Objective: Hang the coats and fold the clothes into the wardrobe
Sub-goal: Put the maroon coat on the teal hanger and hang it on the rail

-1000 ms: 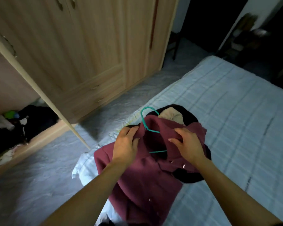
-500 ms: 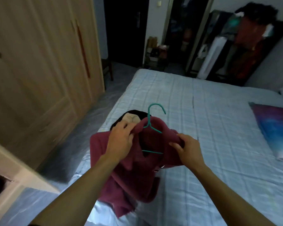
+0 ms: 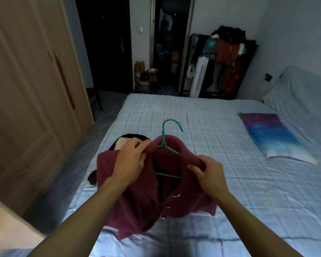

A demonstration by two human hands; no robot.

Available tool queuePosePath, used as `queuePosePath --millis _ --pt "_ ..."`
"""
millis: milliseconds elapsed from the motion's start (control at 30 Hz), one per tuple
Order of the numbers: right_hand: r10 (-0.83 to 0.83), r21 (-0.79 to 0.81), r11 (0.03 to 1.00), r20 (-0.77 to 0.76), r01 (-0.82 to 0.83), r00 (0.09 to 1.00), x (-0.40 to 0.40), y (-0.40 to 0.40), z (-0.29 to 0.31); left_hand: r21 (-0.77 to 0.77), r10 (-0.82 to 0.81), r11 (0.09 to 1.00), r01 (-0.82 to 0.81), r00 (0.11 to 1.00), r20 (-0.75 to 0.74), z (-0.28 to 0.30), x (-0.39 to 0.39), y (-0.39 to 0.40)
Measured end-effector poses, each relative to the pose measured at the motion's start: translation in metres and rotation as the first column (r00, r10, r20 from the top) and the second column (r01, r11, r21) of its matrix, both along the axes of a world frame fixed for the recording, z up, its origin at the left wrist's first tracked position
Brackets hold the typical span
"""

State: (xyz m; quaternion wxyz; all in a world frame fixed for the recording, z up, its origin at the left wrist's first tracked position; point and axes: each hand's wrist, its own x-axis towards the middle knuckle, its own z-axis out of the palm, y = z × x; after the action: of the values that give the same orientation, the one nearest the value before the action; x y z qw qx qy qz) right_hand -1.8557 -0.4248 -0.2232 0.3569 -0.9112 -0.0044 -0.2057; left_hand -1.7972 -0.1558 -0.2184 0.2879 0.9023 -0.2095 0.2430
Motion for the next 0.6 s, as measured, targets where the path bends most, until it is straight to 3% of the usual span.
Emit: queuePosePath --millis 333,600 --pt "0.071 0.046 0.995 0.276 -0.087 0.959 -0.030 -0.059 0.091 0.027 0.109 0.993 -0.119 0.965 0.237 0.110 -0.073 -0.054" --pt "0.173 0.029 0.976 0.484 -0.214 0.857 -0.055 -0.041 0.177 -0.018 0.233 0.970 -0.243 0.900 0.369 0.201 -0.131 -0.036"
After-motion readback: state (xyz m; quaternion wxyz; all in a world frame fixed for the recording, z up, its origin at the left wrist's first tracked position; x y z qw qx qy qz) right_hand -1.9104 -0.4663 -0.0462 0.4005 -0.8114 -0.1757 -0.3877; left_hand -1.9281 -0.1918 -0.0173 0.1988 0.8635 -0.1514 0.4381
